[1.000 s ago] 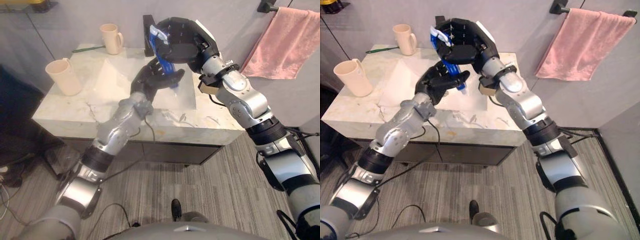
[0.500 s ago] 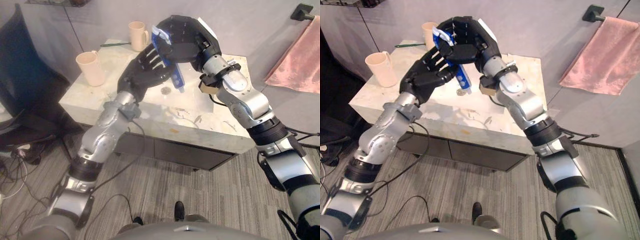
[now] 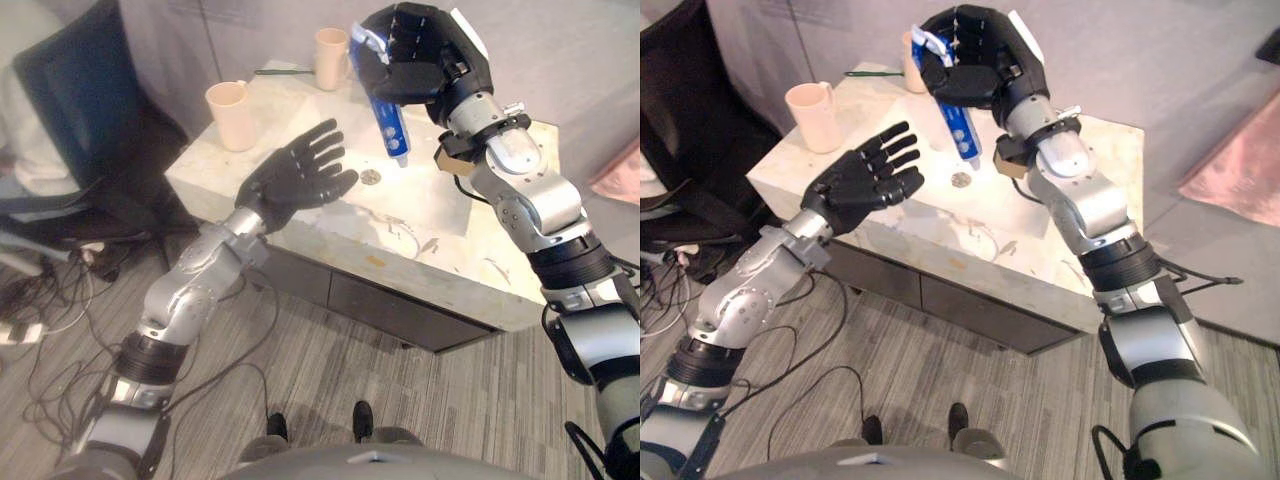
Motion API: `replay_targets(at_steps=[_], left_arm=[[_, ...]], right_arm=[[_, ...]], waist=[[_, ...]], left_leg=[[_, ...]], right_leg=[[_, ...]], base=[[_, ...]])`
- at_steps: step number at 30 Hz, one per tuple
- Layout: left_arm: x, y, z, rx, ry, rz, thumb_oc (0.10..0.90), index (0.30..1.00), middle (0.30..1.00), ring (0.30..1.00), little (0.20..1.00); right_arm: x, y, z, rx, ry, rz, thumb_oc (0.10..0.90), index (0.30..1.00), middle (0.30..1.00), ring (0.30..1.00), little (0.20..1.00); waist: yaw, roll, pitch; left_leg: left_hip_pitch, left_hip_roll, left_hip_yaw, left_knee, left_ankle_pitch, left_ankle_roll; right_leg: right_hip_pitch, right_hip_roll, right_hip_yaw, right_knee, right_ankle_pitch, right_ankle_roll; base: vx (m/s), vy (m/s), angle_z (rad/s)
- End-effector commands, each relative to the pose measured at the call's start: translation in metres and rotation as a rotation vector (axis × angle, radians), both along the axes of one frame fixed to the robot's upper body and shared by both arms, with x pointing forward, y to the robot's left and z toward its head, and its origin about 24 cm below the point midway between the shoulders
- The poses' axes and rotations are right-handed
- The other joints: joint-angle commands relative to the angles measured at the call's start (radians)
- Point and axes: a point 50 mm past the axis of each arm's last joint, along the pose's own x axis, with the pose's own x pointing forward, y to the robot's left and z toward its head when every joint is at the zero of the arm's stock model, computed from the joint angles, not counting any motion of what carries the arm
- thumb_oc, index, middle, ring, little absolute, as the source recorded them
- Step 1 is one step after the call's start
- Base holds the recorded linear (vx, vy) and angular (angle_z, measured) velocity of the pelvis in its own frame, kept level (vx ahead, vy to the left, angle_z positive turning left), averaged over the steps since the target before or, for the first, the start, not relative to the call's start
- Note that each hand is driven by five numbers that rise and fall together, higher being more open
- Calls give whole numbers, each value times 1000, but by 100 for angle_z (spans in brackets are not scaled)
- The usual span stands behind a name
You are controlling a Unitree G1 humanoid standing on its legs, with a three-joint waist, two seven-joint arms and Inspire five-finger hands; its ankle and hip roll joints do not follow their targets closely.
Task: Organize the bathroom.
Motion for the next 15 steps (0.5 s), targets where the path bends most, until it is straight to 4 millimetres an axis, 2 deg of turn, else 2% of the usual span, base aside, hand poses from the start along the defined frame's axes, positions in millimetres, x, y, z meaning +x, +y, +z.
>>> replay_targets(at_steps=[1,4,5,7,8,11,12,15], left_arm=[[-16,-3,18,-31,-90,-167,800,900,900,900,900],[-20,2,10,-51,-58,-193,800,900,900,900,900],[-23,4,7,-62,-49,-212,800,900,900,900,900],[-25,4,6,-77,-41,-259,800,900,900,900,900],[-28,4,4,-80,-39,-297,800,900,900,900,900],[-36,-1,2,-90,-52,-352,800,900,900,900,900],[-37,0,3,-98,-53,-348,800,900,900,900,900],[-37,3,9,-122,-52,-341,800,900,900,900,900]], right_arm=[[-45,11,94,93,-493,51,400,300,300,300,300],[-50,9,104,81,-542,32,400,300,300,300,300],[-54,5,109,76,-558,15,400,300,300,300,300],[-56,1,111,65,-571,-10,400,300,300,300,300],[-57,-4,112,56,-589,-38,400,300,300,300,300],[-59,-11,119,54,-633,-70,400,300,300,300,300],[-60,-12,120,49,-643,-78,400,300,300,300,300],[-60,-14,125,37,-680,-116,400,300,300,300,300]], waist=[[29,-47,-99],[34,-44,-82],[27,-41,-75],[16,-43,-73],[6,-50,-74],[-18,-64,-81],[-21,-63,-81],[-27,-50,-94]], left_leg=[[-149,-2,-60,-21,91,-59],[-162,37,-54,-17,121,-79],[-165,53,-23,-10,129,-82],[-164,52,15,19,113,-79],[-160,32,39,79,73,-69],[-106,-22,52,224,-63,-46],[-86,-31,51,252,-92,-46],[-26,-56,38,308,-109,-51]], right_leg=[[135,65,37,70,-149,5],[125,77,17,59,-135,-6],[122,79,3,66,-134,-13],[120,75,-16,67,-132,-17],[106,68,-32,68,-122,-19],[63,40,-58,62,-79,-16],[57,36,-64,55,-70,-15],[34,41,-89,41,-47,-22]], base=[[-260,-250,8],[-292,-198,15],[-263,-116,32],[-281,-105,50],[-294,-87,64],[-278,-25,64],[-248,-13,69],[-152,14,50]])
